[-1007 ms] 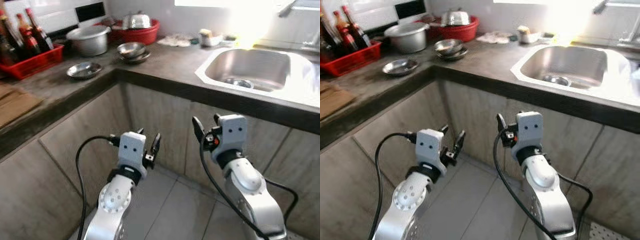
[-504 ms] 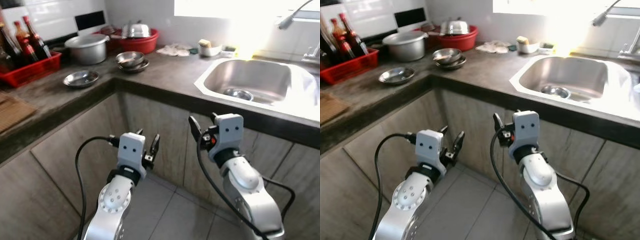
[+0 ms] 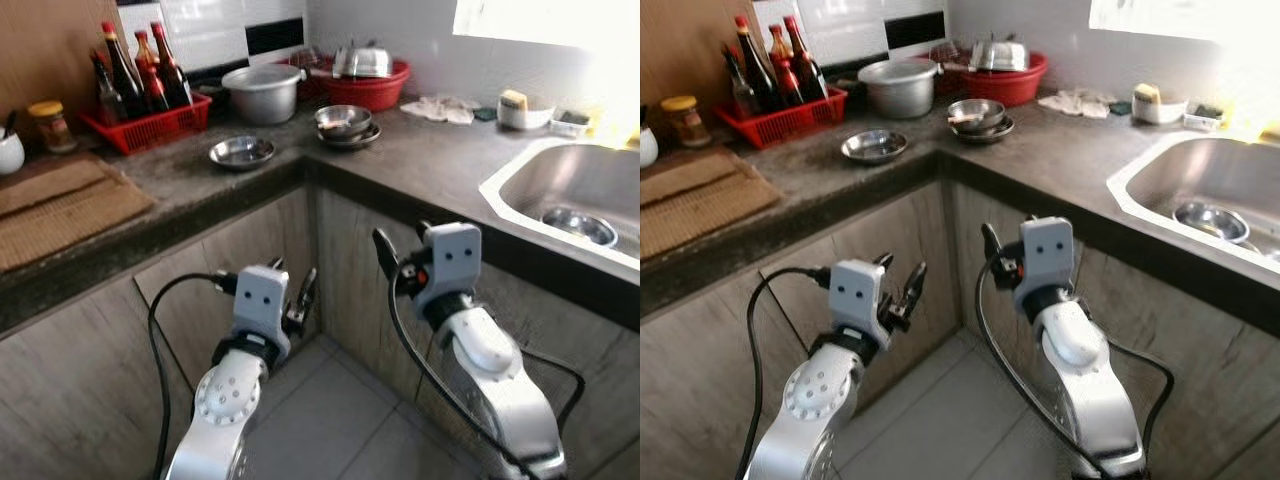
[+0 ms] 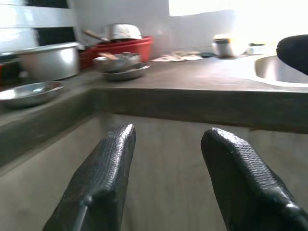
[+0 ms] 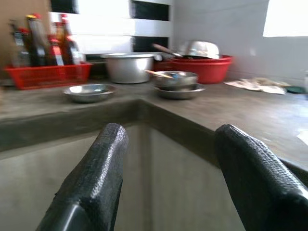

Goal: Kitchen organization

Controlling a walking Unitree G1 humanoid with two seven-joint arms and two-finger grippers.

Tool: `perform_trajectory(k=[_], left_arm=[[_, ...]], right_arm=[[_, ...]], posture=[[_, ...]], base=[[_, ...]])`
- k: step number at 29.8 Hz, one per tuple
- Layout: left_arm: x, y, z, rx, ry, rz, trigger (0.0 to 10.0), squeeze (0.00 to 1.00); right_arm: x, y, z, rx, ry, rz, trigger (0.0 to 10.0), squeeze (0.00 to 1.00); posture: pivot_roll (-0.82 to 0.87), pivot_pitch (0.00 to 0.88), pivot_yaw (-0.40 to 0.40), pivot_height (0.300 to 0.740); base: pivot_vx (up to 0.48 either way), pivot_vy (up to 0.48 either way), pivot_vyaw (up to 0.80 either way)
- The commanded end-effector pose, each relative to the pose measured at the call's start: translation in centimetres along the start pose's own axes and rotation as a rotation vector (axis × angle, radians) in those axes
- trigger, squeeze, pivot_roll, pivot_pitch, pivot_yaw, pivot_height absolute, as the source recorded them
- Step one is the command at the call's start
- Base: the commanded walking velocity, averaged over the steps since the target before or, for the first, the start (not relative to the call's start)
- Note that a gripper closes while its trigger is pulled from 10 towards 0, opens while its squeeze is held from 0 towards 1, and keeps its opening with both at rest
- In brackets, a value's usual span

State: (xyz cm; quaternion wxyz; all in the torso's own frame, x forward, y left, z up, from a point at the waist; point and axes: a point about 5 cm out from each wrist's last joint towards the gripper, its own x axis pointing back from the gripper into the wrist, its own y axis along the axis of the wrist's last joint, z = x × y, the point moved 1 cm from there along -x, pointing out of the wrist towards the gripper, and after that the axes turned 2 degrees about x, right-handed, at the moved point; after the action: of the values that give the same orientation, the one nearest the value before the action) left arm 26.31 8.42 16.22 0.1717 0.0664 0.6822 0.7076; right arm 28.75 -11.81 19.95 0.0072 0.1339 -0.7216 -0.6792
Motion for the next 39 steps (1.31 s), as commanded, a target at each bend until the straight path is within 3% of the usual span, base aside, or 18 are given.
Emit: perform_trajectory(k=[1, 8, 18, 39], left_arm=[[-0.13, 0.25, -0.36, 0.001, -0.012, -0.01, 10.0, 0.0], [-0.11, 0.23, -0.36, 0.001, -0.014, -0.009, 10.0, 0.0], [-0.1, 0.22, -0.39, -0.001, -0.008, -0.01, 10.0, 0.0], [-0.23, 0.35, -0.23, -0.003, 0.001, -0.016, 10.0, 0.0]], right_arm=[[0.02, -0.09, -0.67, 0.004, -0.027, 0.006, 10.0, 0.0], [-0.05, -0.02, -0.68, 0.012, -0.025, 0.001, 10.0, 0.0], [-0.08, -0.01, -0.33, 0.028, 0.001, -0.004, 10.0, 0.0], [-0.39, 0.05, -0.68, 0.005, -0.028, -0.006, 10.0, 0.0]], posture=[[0.08, 0.023, 0.015, 0.74], [0.08, 0.024, 0.018, 0.74], [0.08, 0.025, 0.014, 0.74], [0.08, 0.022, 0.016, 0.74]], base=[[0.334, 0.0, 0.0], [0.337, 0.0, 0.0], [0.338, 0.0, 0.75], [0.337, 0.0, 0.0]])
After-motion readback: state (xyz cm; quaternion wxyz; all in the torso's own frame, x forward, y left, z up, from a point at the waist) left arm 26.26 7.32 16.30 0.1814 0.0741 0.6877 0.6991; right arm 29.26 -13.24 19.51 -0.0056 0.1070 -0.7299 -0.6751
